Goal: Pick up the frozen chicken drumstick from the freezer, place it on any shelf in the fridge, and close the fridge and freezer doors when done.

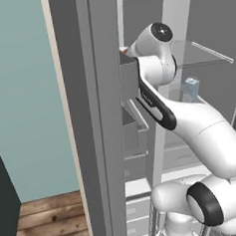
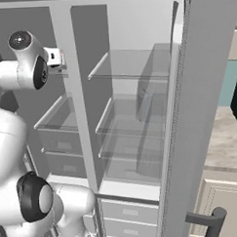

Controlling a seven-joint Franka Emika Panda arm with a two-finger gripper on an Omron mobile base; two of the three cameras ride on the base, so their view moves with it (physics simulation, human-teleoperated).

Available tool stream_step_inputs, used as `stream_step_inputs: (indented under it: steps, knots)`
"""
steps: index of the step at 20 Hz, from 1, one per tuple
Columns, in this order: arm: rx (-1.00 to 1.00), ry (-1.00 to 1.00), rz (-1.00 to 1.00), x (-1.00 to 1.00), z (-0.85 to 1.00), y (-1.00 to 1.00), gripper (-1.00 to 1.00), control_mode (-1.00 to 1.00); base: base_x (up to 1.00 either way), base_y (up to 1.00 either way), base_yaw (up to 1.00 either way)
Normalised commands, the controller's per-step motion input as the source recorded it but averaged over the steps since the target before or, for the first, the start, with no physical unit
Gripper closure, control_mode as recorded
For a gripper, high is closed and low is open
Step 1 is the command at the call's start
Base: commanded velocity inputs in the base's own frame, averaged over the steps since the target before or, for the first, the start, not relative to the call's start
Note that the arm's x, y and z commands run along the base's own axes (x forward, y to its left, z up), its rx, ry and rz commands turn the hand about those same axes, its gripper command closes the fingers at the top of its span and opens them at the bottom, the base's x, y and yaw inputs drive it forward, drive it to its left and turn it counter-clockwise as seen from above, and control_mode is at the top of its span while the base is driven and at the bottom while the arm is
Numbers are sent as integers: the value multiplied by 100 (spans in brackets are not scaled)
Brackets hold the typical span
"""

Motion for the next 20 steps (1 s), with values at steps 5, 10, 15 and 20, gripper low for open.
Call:
stream_step_inputs:
  steps: [5,10,15,20]
  knots:
    - [-15,-3,15,37,-14,6,-100,-100,0,0,0]
    - [-10,0,1,67,0,4,-100,-100,0,0,0]
    - [-4,0,0,61,0,1,-100,-100,0,0,0]
    - [0,2,0,43,-4,3,-100,-100,0,0,0]
